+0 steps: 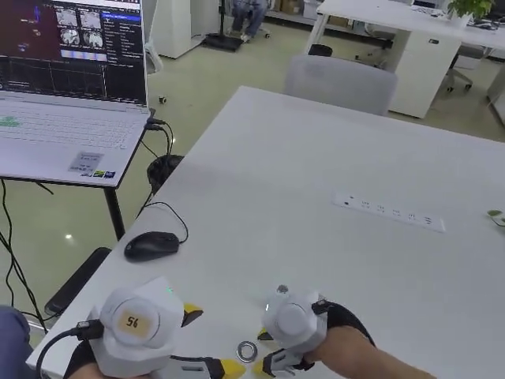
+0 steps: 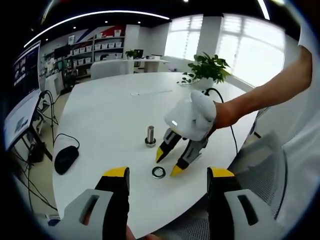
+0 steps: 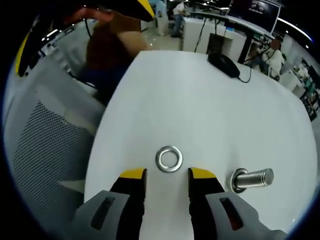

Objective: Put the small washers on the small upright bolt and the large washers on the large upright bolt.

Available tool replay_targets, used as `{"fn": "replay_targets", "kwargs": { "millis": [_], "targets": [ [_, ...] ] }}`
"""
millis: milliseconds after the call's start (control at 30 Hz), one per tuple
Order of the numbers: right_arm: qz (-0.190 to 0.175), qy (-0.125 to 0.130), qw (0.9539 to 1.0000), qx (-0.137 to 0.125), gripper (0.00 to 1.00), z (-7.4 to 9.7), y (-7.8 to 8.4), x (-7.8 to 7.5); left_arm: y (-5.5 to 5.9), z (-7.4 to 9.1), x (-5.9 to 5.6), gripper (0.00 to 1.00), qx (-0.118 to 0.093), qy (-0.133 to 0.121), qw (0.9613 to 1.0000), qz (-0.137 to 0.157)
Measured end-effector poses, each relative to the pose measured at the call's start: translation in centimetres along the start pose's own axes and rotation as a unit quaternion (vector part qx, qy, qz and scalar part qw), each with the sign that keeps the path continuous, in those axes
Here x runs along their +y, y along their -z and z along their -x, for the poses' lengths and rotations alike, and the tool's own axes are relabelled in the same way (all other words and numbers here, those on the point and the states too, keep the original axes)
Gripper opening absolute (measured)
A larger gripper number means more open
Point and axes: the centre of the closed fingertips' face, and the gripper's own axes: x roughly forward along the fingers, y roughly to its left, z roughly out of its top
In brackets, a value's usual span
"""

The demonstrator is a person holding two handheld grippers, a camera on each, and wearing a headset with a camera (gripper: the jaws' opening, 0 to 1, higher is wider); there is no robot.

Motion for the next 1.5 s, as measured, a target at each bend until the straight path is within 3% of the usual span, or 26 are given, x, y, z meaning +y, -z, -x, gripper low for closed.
{"fn": "replay_targets", "kwargs": {
  "millis": [600, 1133, 1300, 1367, 1500],
  "targets": [
    [0.082, -0.022, 0.9959, 0.032, 0.35, -1.1, -1.6, -0.7, 0.3, 0.6, 0.5, 0.62, -0.004, -0.008, 0.9999, 0.006],
    [0.063, -0.035, 0.9973, 0.013, 0.33, -1.2, -1.7, -0.4, 0.2, 0.2, 0.3, 0.62, -0.003, -0.005, 1.0, 0.008],
    [0.039, -0.025, 0.9989, -0.004, 0.2, -1.2, -1.6, -0.6, 0.2, 0.2, 0.4, 0.62, -0.004, -0.005, 0.9999, 0.009],
    [0.041, -0.022, 0.9989, 0.0, 0.05, -1.3, -1.4, -0.6, 0.3, 0.2, 0.3, 0.62, -0.004, -0.006, 0.9999, 0.01],
    [0.03, -0.018, 0.9994, 0.002, 0.11, -1.1, -1.2, -0.8, 0.5, 0.3, 0.4, 0.62, -0.004, -0.008, 0.9999, 0.012]
  ]
}}
